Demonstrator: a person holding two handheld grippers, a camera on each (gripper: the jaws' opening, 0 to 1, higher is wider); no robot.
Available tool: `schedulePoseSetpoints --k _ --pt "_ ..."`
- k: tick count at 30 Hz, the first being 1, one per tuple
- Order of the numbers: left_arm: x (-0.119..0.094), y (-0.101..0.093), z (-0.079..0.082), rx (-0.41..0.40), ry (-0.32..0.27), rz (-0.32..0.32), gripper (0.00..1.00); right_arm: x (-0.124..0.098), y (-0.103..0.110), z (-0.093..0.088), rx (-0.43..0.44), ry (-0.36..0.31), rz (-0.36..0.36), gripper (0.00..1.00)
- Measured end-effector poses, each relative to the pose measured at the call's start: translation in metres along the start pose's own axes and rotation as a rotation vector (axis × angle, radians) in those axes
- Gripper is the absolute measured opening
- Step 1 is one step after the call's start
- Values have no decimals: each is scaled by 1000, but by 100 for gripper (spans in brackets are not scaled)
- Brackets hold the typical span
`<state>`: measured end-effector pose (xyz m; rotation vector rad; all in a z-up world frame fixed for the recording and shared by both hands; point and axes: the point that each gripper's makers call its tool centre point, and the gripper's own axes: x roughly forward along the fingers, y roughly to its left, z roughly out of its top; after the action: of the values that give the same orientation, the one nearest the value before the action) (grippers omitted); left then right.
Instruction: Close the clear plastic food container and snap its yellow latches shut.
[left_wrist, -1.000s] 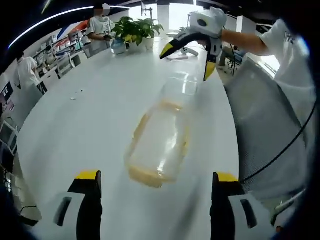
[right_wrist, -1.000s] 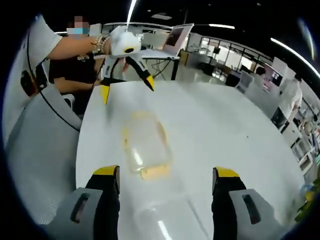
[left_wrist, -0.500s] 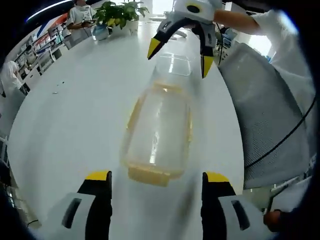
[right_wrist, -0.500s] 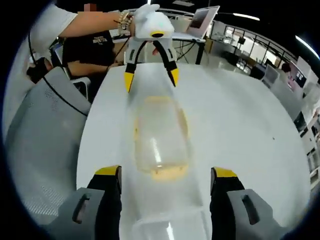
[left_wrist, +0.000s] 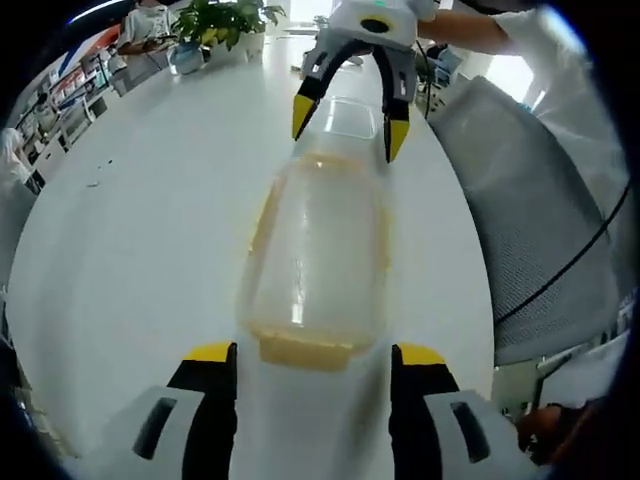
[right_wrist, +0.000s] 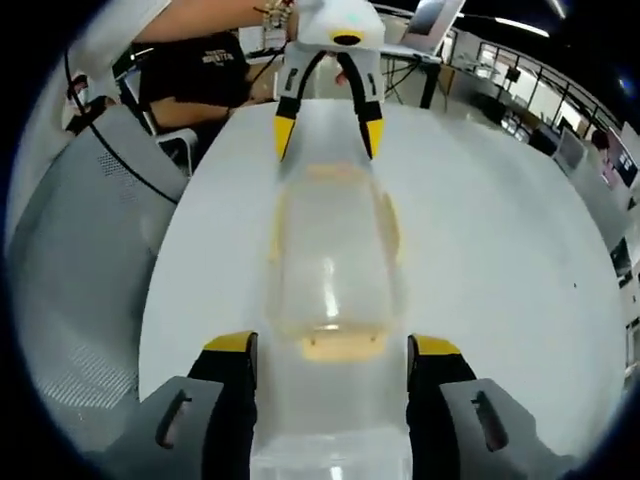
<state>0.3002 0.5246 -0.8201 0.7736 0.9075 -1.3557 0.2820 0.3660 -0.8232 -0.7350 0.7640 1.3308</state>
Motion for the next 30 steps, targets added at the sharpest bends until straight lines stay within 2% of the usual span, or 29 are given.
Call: schedulePoseSetpoints --k 5,14,19,27,30 --pt "1 1 -2 0 7 -14 58 6 -1 0 1 7 19 57" --pt "5 2 -1 16 5 -37 51 10 4 -3 -26 31 52 51" --pt "7 3 -5 28 30 -43 47 11 4 -4 -36 36 53 47" --pt "8 5 -5 59 39 -39 41 11 0 -5 -41 38 49 43" --pt "11 5 -7 68 46 -45 40 12 -2 -6 -45 41 39 45"
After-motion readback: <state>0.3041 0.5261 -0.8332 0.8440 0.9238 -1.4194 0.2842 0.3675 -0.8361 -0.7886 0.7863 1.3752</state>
